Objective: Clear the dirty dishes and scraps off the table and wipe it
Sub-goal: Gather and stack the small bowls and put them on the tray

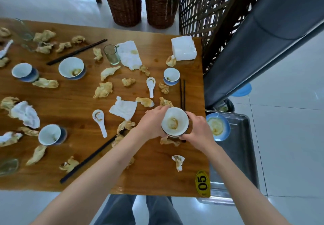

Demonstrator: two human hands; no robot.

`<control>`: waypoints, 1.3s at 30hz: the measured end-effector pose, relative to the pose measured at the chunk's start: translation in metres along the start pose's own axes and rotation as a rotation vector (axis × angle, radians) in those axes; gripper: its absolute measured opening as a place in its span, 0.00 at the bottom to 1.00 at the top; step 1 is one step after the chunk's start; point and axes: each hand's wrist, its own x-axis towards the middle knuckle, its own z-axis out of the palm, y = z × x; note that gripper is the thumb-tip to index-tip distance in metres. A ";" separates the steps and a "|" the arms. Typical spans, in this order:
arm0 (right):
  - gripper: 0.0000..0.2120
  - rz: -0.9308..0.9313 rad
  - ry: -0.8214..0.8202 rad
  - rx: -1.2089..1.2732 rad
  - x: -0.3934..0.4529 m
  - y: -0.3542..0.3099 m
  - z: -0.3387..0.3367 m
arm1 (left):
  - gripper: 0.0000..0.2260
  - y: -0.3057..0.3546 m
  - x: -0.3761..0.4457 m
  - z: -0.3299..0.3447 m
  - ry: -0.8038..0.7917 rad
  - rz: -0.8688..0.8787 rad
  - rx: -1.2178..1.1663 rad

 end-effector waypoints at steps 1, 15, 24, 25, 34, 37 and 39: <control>0.41 0.005 -0.007 0.001 0.001 0.003 0.001 | 0.49 0.001 0.001 0.002 -0.007 -0.004 0.005; 0.47 0.033 -0.142 0.120 0.006 0.023 0.008 | 0.53 -0.001 -0.001 0.020 -0.022 -0.049 -0.100; 0.41 0.095 -0.096 0.142 0.010 0.024 0.026 | 0.43 0.001 -0.002 0.039 0.067 -0.129 -0.168; 0.40 0.092 -0.087 0.146 0.010 0.025 0.027 | 0.42 0.000 -0.002 0.039 0.073 -0.129 -0.178; 0.41 0.015 -0.115 0.123 0.027 0.007 0.015 | 0.42 -0.013 -0.006 0.021 0.164 -0.141 -0.281; 0.41 -0.025 -0.135 0.136 0.042 -0.020 0.011 | 0.43 -0.027 -0.008 -0.005 0.202 -0.174 -0.292; 0.40 -0.056 -0.138 0.148 0.054 -0.044 0.013 | 0.43 -0.042 -0.011 -0.024 0.222 -0.176 -0.320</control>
